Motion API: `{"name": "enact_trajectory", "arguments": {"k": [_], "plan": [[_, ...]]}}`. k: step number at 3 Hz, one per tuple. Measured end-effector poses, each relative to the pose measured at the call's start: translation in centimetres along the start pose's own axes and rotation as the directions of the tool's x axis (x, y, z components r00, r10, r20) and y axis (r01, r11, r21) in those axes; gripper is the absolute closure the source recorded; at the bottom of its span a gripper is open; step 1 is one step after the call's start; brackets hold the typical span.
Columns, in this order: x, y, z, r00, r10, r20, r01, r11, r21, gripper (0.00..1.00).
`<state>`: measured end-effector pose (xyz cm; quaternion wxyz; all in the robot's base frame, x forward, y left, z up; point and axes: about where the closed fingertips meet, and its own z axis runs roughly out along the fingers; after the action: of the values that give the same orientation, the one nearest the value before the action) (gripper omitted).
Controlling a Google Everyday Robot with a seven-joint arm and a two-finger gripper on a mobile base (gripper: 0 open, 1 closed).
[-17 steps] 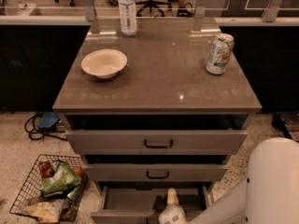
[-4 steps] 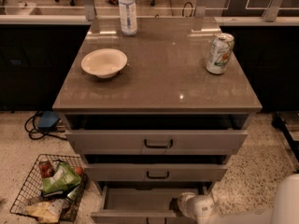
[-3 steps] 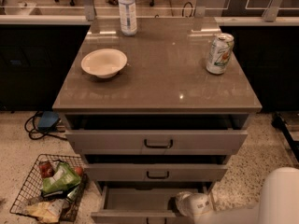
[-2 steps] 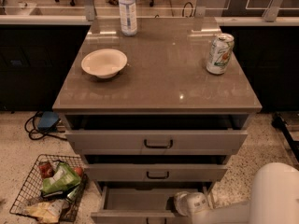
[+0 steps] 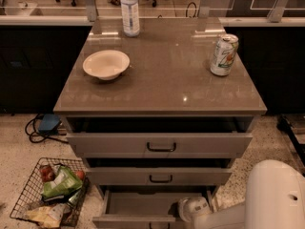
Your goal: Open bottom drawer
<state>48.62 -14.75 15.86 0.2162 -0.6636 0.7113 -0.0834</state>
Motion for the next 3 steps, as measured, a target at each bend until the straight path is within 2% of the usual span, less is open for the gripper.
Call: {"name": "enact_trajectory", "arguments": {"k": [2,3], "plan": [[1.0,2.3,0.4,0.999,0.018,-0.046,-0.021,0.9973,-0.07,1.0],[1.5,4.2,-0.2,0.997,0.038,-0.064,-0.044,0.9935,-0.105,1.0]]}}
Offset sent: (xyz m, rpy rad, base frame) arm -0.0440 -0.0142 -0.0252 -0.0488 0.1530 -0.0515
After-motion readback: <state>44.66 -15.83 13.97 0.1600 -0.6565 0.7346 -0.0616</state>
